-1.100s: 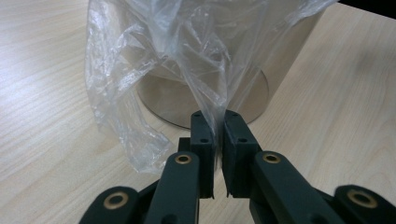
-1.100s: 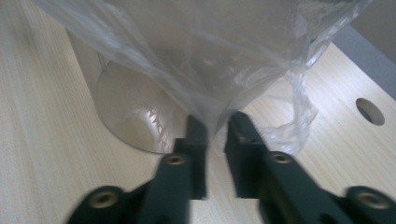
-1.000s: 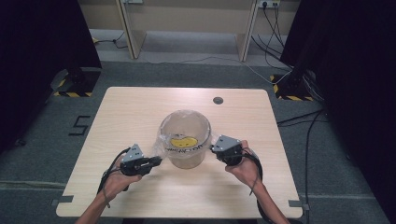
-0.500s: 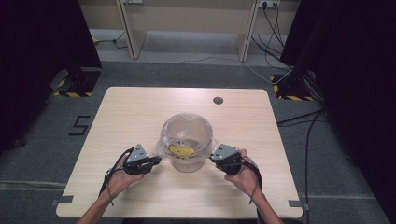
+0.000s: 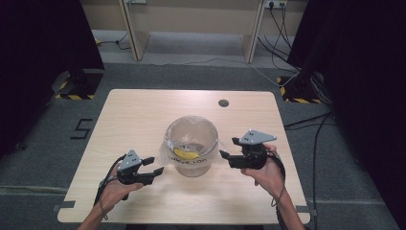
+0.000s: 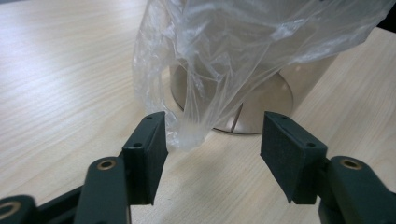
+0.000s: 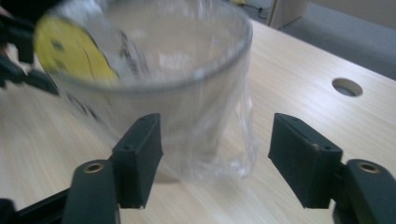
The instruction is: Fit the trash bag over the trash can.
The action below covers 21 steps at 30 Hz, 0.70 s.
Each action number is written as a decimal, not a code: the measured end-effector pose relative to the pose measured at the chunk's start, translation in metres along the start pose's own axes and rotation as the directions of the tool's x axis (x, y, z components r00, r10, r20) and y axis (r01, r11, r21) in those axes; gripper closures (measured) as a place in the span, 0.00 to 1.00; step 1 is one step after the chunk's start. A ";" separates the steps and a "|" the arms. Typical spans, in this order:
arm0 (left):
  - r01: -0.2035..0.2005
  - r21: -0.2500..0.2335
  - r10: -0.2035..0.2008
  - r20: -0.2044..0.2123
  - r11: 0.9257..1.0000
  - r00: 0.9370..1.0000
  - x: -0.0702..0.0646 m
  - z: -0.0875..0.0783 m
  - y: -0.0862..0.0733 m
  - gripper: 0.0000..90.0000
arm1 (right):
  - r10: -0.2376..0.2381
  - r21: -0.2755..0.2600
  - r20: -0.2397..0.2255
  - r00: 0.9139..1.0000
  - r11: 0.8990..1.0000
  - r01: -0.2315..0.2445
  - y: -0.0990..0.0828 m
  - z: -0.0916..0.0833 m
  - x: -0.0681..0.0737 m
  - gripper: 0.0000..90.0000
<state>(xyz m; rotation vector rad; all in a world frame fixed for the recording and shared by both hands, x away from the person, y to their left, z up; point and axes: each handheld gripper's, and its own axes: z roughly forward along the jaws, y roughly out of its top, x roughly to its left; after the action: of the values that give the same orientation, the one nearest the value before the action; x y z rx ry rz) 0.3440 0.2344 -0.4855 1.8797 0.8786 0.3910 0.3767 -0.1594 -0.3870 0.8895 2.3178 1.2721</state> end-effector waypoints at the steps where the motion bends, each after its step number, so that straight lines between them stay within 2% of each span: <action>1: 0.004 -0.002 -0.004 -0.001 1.000 1.000 0.000 0.000 0.000 0.44 | 0.006 -0.001 0.001 1.000 1.000 -0.006 0.008 0.000 0.000 0.35; 4: 0.014 -0.003 -0.014 -0.011 1.000 1.000 0.001 0.001 -0.002 0.43 | 0.014 0.003 0.021 1.000 1.000 -0.014 0.025 0.005 0.000 0.31; 6: 0.022 -0.001 -0.022 -0.014 1.000 1.000 0.002 0.002 -0.003 0.42 | 0.047 0.052 0.025 0.999 0.997 -0.048 0.038 0.017 -0.003 0.28; 10: 0.039 0.011 -0.039 -0.023 0.999 0.999 0.005 0.003 -0.008 0.42 | 0.068 0.099 0.039 0.997 0.992 -0.072 0.051 0.042 -0.008 0.28; 12: 0.044 0.019 -0.044 -0.023 0.999 0.999 0.006 0.003 -0.010 0.42 | 0.074 0.137 0.050 0.996 0.987 -0.080 0.054 0.053 -0.012 0.28; 14: 0.047 0.024 -0.046 -0.032 0.999 0.998 0.007 0.004 -0.013 0.41 | 0.060 0.196 0.092 0.994 0.978 -0.077 0.055 0.063 -0.015 0.29; 15: 0.048 0.031 -0.047 -0.037 0.998 0.998 0.008 0.004 -0.014 0.41 | 0.045 0.234 0.116 0.992 0.970 -0.071 0.053 0.068 -0.017 0.27; 17: 0.050 0.045 -0.048 -0.037 0.998 0.998 0.009 0.005 -0.016 0.41 | 0.085 0.251 0.092 0.992 0.962 -0.106 0.051 0.072 -0.020 0.29; 21: 0.058 0.062 -0.055 -0.049 0.996 0.997 0.010 0.007 -0.018 0.39 | 0.025 0.276 0.117 0.993 0.960 -0.057 0.053 0.073 -0.014 0.30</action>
<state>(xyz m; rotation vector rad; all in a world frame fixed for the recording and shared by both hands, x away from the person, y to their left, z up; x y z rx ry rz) 0.3481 0.2418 -0.5062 1.9058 0.9839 0.3787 0.4474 -0.1015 -0.3813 1.0741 2.4361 0.8959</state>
